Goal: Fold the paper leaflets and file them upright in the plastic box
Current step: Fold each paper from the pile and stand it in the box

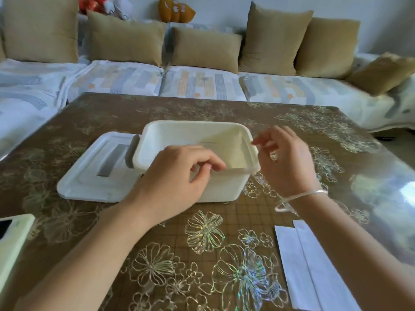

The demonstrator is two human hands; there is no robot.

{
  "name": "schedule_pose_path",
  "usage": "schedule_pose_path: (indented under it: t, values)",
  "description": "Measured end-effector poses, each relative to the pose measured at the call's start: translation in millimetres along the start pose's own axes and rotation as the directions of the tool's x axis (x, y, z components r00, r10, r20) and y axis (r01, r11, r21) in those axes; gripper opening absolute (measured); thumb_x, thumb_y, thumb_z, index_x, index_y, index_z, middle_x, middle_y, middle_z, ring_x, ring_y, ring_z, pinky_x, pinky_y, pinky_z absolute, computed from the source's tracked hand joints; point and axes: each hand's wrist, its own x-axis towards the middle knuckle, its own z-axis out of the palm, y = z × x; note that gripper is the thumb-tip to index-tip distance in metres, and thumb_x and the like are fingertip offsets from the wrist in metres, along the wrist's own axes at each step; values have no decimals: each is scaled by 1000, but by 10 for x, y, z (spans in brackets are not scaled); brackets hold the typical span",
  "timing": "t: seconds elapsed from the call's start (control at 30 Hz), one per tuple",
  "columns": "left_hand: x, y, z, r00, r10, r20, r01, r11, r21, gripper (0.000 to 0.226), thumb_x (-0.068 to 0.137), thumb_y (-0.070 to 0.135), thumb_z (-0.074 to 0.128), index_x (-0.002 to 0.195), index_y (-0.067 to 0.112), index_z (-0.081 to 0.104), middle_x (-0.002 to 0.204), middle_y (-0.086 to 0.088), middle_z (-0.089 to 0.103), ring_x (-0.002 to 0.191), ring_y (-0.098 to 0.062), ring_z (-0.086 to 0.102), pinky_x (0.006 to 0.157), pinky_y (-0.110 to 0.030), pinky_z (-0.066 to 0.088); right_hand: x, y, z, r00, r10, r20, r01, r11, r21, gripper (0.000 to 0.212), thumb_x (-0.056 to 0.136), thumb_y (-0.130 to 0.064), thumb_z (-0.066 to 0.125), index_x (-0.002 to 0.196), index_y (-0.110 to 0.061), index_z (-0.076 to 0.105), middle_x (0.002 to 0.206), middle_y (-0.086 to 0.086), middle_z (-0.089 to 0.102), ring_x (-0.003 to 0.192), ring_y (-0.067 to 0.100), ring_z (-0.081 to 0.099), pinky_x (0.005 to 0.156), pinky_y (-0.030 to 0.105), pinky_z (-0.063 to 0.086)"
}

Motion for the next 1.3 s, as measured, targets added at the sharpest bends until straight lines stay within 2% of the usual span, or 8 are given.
schedule_pose_path:
  t: [0.1, 0.17, 0.3, 0.5, 0.6, 0.87, 1.07, 1.3]
  values:
    - [-193, 184, 400, 996, -5, 85, 8, 999, -38, 26, 92, 11, 58, 98, 31, 74, 92, 24, 67, 87, 8, 60, 73, -6, 44, -594, 327, -371, 985, 166, -35, -169, 977, -127, 10, 85, -10, 56, 90, -16, 62, 93, 1, 59, 78, 20, 60, 67, 34, 48]
    - [-340, 242, 702, 985, -31, 172, 38, 999, -39, 26, 93, 14, 56, 101, 33, 73, 92, 24, 65, 81, 8, 58, 68, -6, 41, -1043, 538, -504, 930, 339, 140, -258, 876, -409, 27, 93, -32, 46, 114, -20, 57, 116, 6, 57, 107, 29, 55, 84, 37, 43]
    - [-615, 325, 1142, 966, -40, 257, 44, 999, -8, 31, 95, 17, 52, 117, 36, 64, 113, 23, 61, 96, 8, 55, 85, -12, 43, -1715, 749, -641, 648, 671, 360, -281, 650, -706, 80, 81, -68, -2, 151, -30, 9, 160, -1, -2, 146, 22, -11, 119, 41, 2]
    - [-924, 446, 1325, 927, -76, 367, 69, 997, 33, 32, 98, 25, 49, 122, 40, 61, 143, 22, 39, 131, 5, 23, 114, -17, 16, -1975, 623, -465, 702, 568, 430, -238, 756, -610, 99, 68, -72, -29, 149, -37, 17, 159, -7, 9, 147, 25, -2, 118, 42, 5]
    - [-1003, 362, 1212, 911, -149, 384, 115, 987, 110, 32, 99, 33, 48, 128, 43, 57, 148, 22, 30, 135, 5, 12, 102, -6, -1, -1966, 406, -350, 803, 420, 423, -139, 822, -553, 76, 87, -66, -3, 133, -34, 49, 143, -3, 47, 129, 31, 43, 99, 44, 41]
    - [-1189, 92, 1014, 878, -265, 398, 162, 948, 274, 43, 93, 53, 50, 136, 52, 44, 155, 23, 19, 144, -5, 8, 121, -41, 11, -1347, 391, -254, 802, 218, 556, 26, 917, -397, 29, 90, -44, 57, 114, -28, 57, 123, -5, 51, 120, 17, 44, 100, 35, 44]
    - [-1316, 41, 1073, 902, -246, 354, 193, 965, 179, 54, 85, 58, 57, 137, 52, 42, 156, 27, 8, 146, -1, -1, 118, -34, -1, -761, 491, -82, 534, 269, 802, 123, 913, -388, 71, 68, -49, 78, 125, -18, 49, 117, -1, 55, 104, 18, 51, 94, 36, 44]
    - [-1317, 0, 1084, 886, -258, 385, 203, 963, 176, 59, 84, 66, 53, 139, 56, 34, 156, 28, 1, 144, 3, -11, 117, -34, -4, -585, 345, 21, 348, 342, 873, 341, 822, -457, 62, 76, -53, 70, 123, -14, 61, 115, 1, 63, 106, 22, 57, 96, 38, 47]
